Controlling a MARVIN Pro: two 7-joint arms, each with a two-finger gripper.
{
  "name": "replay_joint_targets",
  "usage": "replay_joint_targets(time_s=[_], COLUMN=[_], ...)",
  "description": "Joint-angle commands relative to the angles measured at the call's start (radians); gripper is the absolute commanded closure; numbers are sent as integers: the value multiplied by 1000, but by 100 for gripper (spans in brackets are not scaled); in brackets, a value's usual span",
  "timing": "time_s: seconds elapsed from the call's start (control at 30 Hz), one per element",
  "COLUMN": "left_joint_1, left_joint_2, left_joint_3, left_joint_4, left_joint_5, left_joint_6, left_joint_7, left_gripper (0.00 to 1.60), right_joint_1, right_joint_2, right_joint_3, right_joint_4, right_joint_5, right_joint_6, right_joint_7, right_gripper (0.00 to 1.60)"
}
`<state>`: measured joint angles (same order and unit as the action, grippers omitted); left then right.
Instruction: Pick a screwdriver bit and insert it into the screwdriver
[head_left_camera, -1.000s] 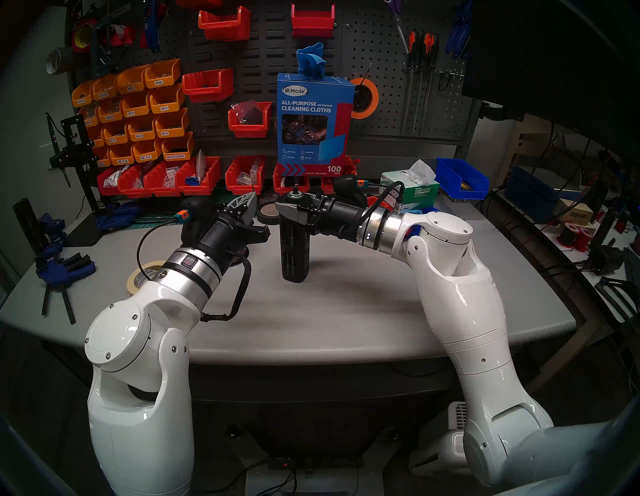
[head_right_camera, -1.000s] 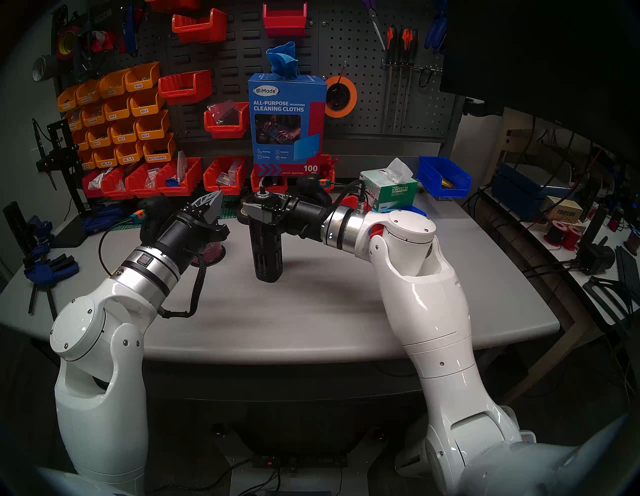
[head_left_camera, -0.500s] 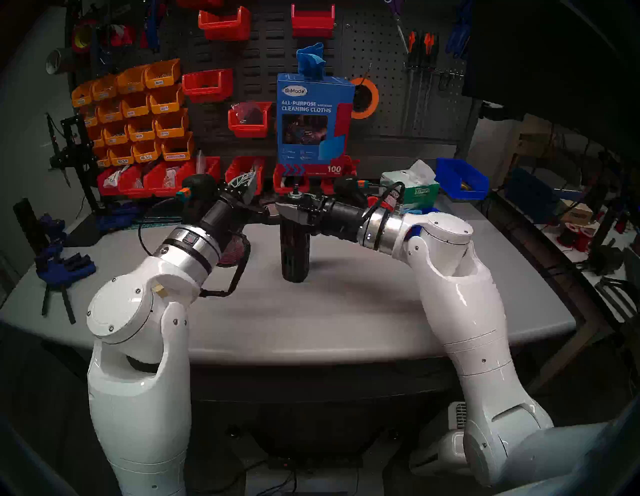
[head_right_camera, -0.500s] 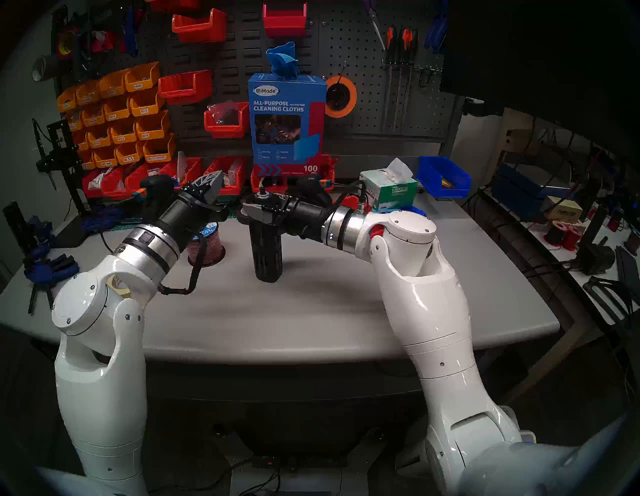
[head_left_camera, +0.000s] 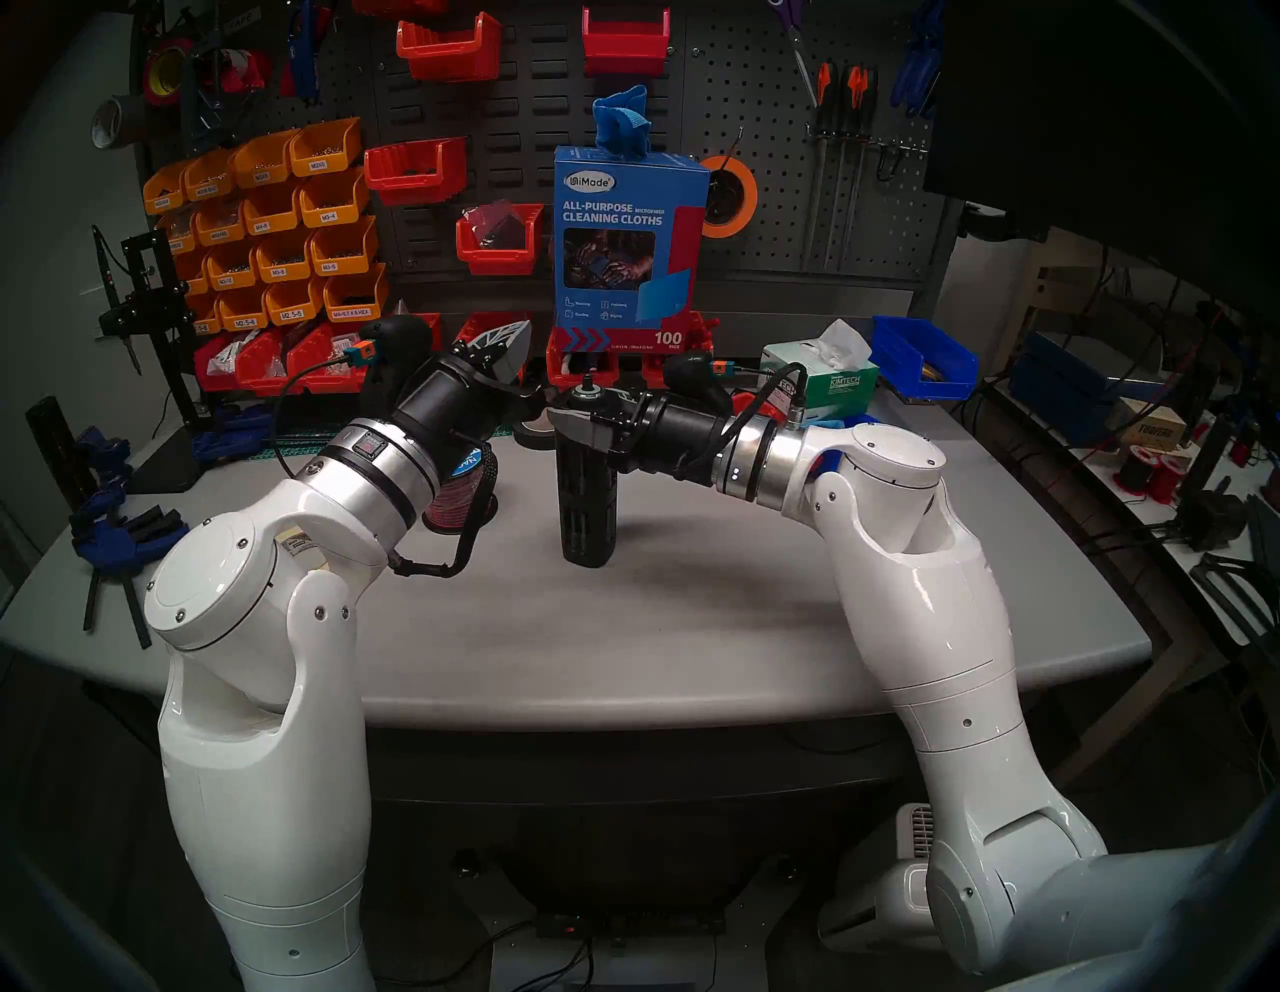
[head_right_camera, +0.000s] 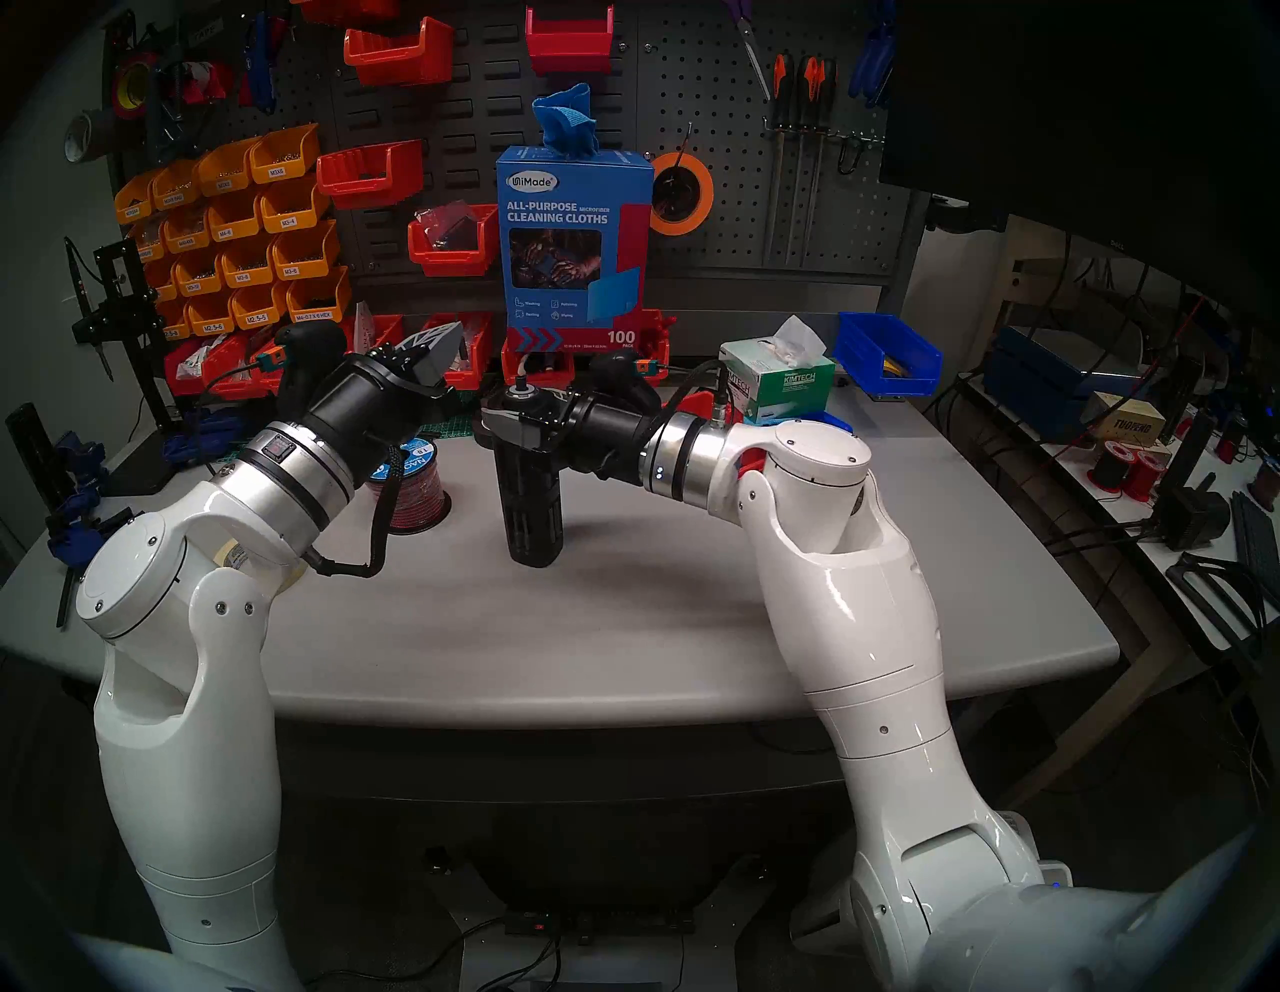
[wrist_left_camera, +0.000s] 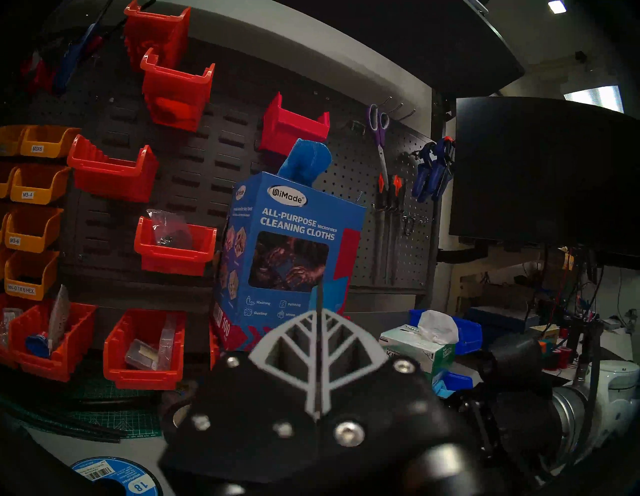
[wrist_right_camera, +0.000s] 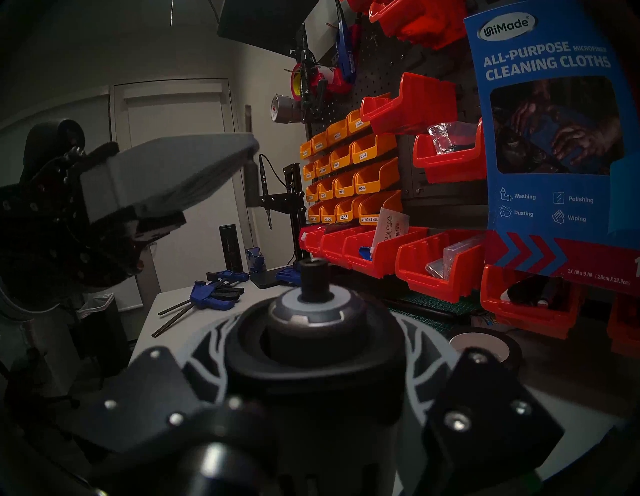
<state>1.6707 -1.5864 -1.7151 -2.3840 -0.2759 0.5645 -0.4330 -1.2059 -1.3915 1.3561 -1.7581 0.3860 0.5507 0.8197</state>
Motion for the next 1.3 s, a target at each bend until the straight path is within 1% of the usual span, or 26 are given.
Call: replay_joint_targets(time_s=[0.0, 0.2, 0.47, 0.67, 0.8, 0.93, 1.1, 1.27], left_joint_1=[-6, -9, -14, -2, 1, -2, -2, -5], left_joint_2=[0, -1, -1, 0, -1, -4, -5, -5], left_joint_3=[9, 12, 15, 19, 19, 19, 29, 36], left_joint_4=[-40, -31, -26, -34, -38, -41, -34, -27], left_joint_5=[-12, -8, -10, -14, -20, -30, -18, -2], left_joint_6=[-5, -3, -1, 9, 23, 58, 56, 39], left_joint_7=[-16, -19, -26, -37, -44, -47, -44, -37], left_gripper=[160, 160, 160, 160, 160, 160, 160, 160], right_joint_1=[13, 16, 17, 18, 18, 19, 22, 24], right_joint_2=[3, 8, 10, 12, 14, 15, 16, 19], right_joint_3=[-5, -12, -19, -21, -23, -23, -23, -25], right_joint_4=[-21, -22, -26, -28, -26, -24, -19, -15], right_joint_5=[-5, 1, 7, 9, 10, 12, 17, 22], right_joint_6=[15, 33, 39, 43, 44, 42, 42, 43], right_joint_7=[-3, 7, 17, 17, 18, 19, 23, 30], right_gripper=[160, 160, 160, 160, 160, 160, 160, 160])
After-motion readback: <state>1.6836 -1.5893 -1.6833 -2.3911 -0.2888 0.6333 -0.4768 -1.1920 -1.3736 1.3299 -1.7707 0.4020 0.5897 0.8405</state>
